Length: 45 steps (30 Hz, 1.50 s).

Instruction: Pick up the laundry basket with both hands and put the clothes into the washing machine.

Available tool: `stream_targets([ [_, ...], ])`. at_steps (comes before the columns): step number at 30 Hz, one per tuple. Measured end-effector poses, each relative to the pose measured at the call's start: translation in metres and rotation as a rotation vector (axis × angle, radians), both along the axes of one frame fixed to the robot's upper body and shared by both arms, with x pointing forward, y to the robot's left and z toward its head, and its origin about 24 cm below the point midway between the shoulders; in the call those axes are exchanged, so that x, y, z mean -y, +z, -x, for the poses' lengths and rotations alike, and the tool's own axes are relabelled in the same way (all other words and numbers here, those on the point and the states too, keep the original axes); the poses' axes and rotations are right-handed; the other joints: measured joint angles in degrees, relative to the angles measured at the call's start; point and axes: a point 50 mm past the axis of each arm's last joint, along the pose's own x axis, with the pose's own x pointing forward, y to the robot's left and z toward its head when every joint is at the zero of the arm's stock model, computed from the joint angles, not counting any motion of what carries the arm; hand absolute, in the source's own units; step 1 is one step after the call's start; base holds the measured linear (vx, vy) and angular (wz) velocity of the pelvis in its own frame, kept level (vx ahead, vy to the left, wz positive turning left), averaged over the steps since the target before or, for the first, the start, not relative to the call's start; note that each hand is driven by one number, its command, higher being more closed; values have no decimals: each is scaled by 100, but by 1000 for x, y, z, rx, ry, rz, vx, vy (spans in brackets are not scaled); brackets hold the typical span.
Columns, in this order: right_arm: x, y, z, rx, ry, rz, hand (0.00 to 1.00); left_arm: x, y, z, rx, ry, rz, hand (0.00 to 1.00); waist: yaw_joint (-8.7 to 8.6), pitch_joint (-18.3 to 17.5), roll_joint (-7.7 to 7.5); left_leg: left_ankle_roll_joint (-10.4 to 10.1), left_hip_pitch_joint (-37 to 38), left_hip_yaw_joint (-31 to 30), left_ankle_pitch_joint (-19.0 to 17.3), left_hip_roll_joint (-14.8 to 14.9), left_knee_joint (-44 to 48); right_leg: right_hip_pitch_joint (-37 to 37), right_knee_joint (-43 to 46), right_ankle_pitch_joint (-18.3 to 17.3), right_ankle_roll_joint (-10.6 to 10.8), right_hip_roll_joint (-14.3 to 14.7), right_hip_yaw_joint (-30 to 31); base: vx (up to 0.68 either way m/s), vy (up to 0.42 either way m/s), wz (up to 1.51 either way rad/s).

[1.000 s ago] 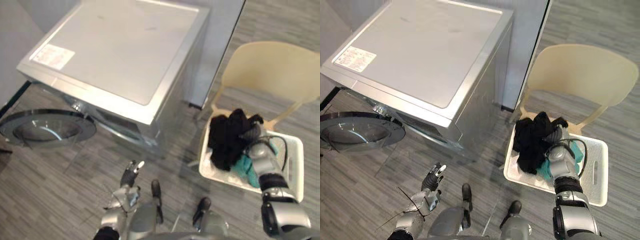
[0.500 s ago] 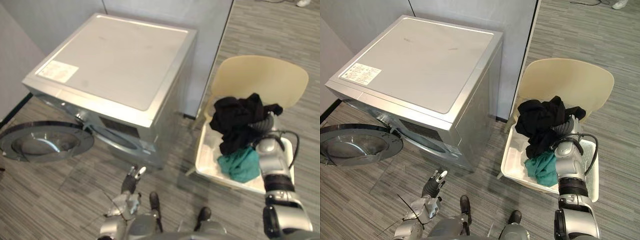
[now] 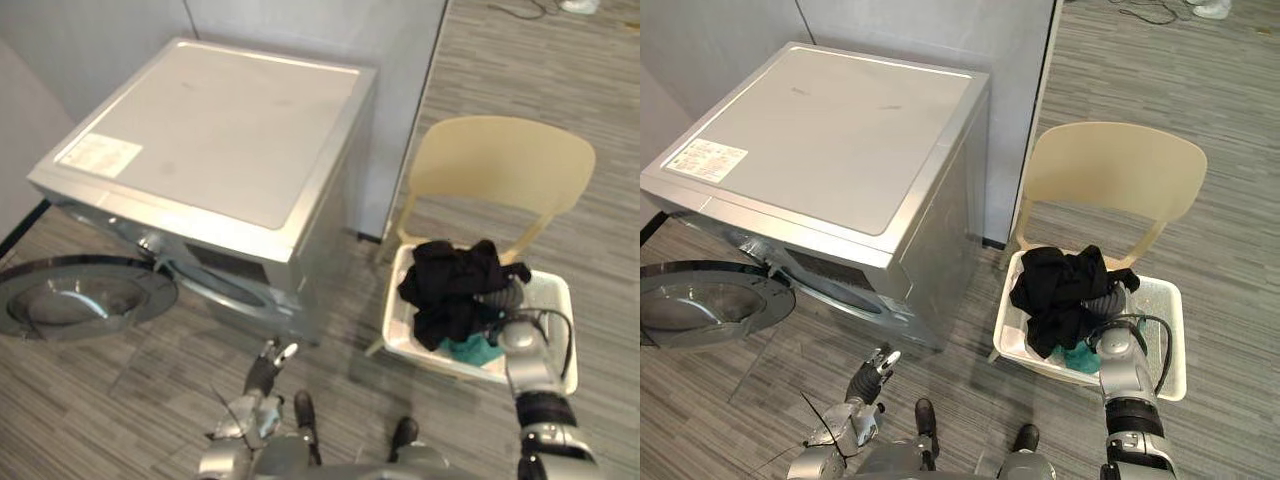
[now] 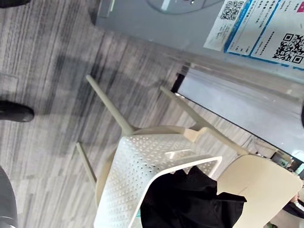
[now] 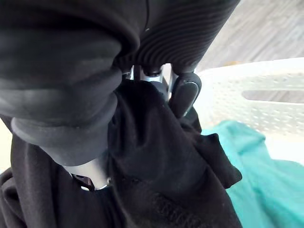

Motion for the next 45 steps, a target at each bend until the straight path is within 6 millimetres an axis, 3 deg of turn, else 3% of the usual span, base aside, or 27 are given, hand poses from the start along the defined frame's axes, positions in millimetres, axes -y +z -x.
stream_targets([
  [5, 9, 13, 8, 109, -83, -22, 100, 4, 19, -13, 98, -29, -18, 0, -10, 0, 0, 0, 5, 41, 0, 100, 0, -5, -20, 13, -20, 62, 45, 12, -12, -6],
  [9, 5, 63, 5, 374, -96, 56, 100, 14, 61, -32, 309, -126, -103, 0, -23, -5, 2, 0, 71, 133, 1, 155, 13, 12, -16, 32, -46, 119, 120, 8, -6, -10],
  [11, 0, 76, 8, 442, -78, 67, 100, 18, 76, -34, 384, -162, -130, 0, -19, -31, 6, 0, 89, 144, 1, 156, 29, 20, -13, 33, -47, 133, 139, 9, -3, -8],
  [13, -11, 90, 14, 526, -47, 65, 100, 22, 105, -33, 510, -231, -218, 0, -19, -53, 5, 0, 133, 159, 1, 157, 32, 43, -2, 32, -48, 145, 171, 12, 4, -5],
  [16, -20, 96, 21, 560, -15, 50, 100, 24, 128, -26, 604, -264, -257, 0, -15, -64, 8, -2, 229, 163, -2, 162, 29, 133, -1, 31, -49, 144, 187, 3, 1, -1],
  [22, -47, 111, 30, 632, 131, 18, 100, 30, 160, -13, 727, -292, -188, 0, -13, -197, 23, -13, 311, 145, -35, 179, -1, 224, 15, 6, -26, 152, 194, -29, 8, 2],
  [27, -79, 139, 35, 822, 295, -51, 100, 61, 202, -26, 938, -358, 41, 0, -31, -282, 8, -12, 311, 155, -29, 173, -2, 228, 11, -2, -8, 144, 246, -19, 5, 1],
  [31, -88, 141, 36, 856, 337, -108, 100, 78, 225, -40, 1066, -410, 58, 0, -79, -409, -26, 16, 411, 187, -9, 164, -2, 285, 20, 25, -33, 139, 320, 16, 4, -6],
  [35, -87, 141, 36, 866, 338, -150, 100, 76, 226, -46, 1085, -417, 26, 0, -209, -504, -7, 15, 426, 314, -11, 168, -2, 216, 18, 42, -57, 157, 458, 19, -1, -19],
  [39, -86, 142, 36, 870, 350, -175, 100, 79, 211, -52, 1019, -459, 3, 0, -315, -508, -1, 11, 470, 490, -14, 191, -2, 159, -15, 82, -88, 205, 641, 29, -9, -23],
  [45, -92, 146, 37, 882, 399, -191, 100, 87, 205, -58, 982, -489, 24, 0, -350, -530, 35, 11, 392, 553, -12, 253, -2, 67, -96, 127, -97, 260, 701, 29, -27, -8],
])
